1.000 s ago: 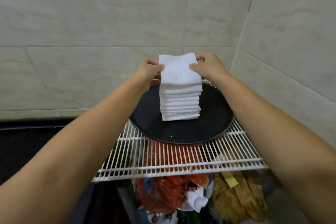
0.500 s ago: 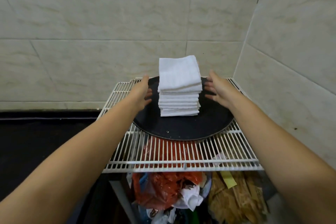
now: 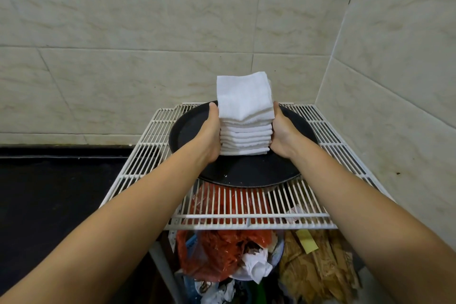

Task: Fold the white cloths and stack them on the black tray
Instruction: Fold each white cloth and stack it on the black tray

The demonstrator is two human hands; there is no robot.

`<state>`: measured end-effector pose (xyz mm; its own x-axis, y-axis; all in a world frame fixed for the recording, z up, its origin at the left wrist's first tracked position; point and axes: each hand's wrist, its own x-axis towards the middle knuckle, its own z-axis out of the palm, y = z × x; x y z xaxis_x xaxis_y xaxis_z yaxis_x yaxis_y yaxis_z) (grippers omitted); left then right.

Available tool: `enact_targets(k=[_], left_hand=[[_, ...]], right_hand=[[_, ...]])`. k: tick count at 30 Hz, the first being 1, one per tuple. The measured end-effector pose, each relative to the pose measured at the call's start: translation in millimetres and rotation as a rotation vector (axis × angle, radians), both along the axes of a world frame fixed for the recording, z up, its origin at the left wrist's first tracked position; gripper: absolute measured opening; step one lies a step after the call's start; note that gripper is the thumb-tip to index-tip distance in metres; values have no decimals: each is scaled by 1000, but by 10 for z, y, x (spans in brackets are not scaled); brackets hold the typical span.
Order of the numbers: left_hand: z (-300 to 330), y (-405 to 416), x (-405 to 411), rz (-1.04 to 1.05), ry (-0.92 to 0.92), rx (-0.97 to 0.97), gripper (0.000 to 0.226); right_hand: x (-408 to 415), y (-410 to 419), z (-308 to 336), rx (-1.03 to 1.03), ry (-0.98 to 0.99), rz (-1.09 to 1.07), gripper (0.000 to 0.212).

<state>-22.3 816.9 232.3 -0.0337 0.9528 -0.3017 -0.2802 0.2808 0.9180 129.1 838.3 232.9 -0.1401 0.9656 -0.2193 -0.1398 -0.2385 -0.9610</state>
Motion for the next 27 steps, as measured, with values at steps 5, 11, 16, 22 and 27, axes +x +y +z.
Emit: enact_targets(k=[5,11,16,22,27], left_hand=[[-9,-2,-52,-44,-24,0,69],[-83,-8,-149,-138,-73,32,66],[-151,49,-147,-209,1,82,61],[-29,547,-489,-415,55,87,70],[100,1100,-562,-755,32,85,73]], right_hand=[[7,-27,46,-21,-14,-16,53],[49,-36,16,-59,-9,-69,65],[-57,-75,41,-13,-32,-108,56],[-99,-273,40,-63,96,-535,61],[-545,-650,-82,-52,100,-785,56]])
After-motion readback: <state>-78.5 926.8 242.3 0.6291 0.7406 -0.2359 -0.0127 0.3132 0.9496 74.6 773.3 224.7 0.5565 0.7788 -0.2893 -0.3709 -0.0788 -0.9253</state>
